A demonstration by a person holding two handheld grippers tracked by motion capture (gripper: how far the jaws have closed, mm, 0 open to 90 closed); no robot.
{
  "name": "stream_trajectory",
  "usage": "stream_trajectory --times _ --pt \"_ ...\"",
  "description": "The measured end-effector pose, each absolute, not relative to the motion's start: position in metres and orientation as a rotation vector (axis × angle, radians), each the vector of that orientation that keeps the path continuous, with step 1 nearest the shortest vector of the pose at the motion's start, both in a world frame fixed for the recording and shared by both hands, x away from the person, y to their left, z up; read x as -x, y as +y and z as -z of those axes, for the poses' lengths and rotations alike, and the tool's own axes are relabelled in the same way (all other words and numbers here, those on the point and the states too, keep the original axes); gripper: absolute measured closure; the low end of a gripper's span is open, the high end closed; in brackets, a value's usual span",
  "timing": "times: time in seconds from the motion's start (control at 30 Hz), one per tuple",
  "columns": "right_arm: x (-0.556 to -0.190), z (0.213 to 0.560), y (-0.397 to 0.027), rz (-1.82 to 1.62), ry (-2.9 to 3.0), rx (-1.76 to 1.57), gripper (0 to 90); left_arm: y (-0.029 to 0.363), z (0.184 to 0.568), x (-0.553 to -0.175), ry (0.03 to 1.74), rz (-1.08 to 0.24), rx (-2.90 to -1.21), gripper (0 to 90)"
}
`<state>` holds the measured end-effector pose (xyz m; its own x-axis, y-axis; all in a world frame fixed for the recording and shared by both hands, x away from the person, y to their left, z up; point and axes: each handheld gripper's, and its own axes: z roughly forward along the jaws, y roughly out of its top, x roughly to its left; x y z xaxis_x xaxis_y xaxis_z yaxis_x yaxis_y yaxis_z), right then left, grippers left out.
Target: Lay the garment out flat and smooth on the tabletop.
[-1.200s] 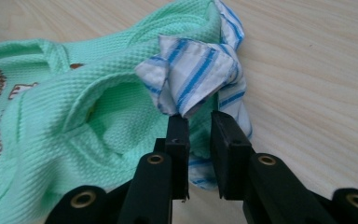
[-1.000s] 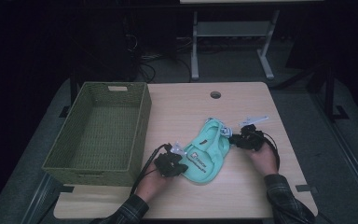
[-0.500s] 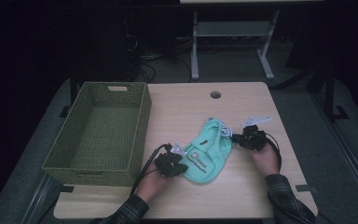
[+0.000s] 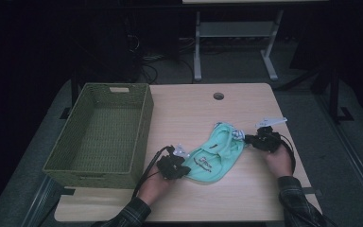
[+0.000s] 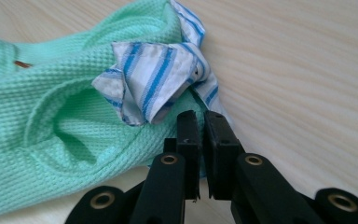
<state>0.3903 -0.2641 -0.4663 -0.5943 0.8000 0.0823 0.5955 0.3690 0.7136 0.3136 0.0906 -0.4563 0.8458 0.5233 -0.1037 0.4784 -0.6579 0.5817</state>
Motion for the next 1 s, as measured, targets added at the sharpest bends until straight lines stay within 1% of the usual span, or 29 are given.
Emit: stream_trajectory --times 0.07,0.2,0.33,0.4,0.5,0.6,0.8,0.93,1.0 --pt "-0.391 0.469 -0.265 -1.049 2.365 -1.258 83.6 0.09 0.456 -0.314 0.727 -0.099 -2.405 89.5" --pt "-0.388 0.465 -0.267 -1.103 2.35 -1.263 77.1 0.09 0.456 -0.313 0.725 -0.102 -2.404 89.4" --pt "-0.378 0.455 -0.272 -1.154 2.328 -1.265 76.0 0.089 0.456 -0.314 0.724 -0.091 -2.404 87.6" --pt "-0.373 0.452 -0.273 -1.176 2.33 -1.252 77.3 0.089 0.456 -0.314 0.729 -0.08 -2.399 86.6" --pt "-0.363 0.447 -0.271 -1.182 2.349 -1.23 83.2 0.087 0.456 -0.314 0.728 -0.055 -2.393 85.0" --pt "-0.355 0.444 -0.267 -1.194 2.36 -1.2 87.2 0.086 0.453 -0.314 0.714 -0.045 -2.39 83.1" --pt "-0.343 0.444 -0.261 -1.204 2.395 -1.188 87.1 0.085 0.439 -0.321 0.712 -0.073 -2.347 77.9" --pt "-0.335 0.444 -0.255 -1.22 2.424 -1.16 87.3 0.086 0.431 -0.332 0.727 -0.106 -2.334 77.6" --pt "-0.33 0.444 -0.251 -1.224 2.444 -1.148 87.6 0.085 0.428 -0.339 0.736 -0.127 -2.335 79.0"
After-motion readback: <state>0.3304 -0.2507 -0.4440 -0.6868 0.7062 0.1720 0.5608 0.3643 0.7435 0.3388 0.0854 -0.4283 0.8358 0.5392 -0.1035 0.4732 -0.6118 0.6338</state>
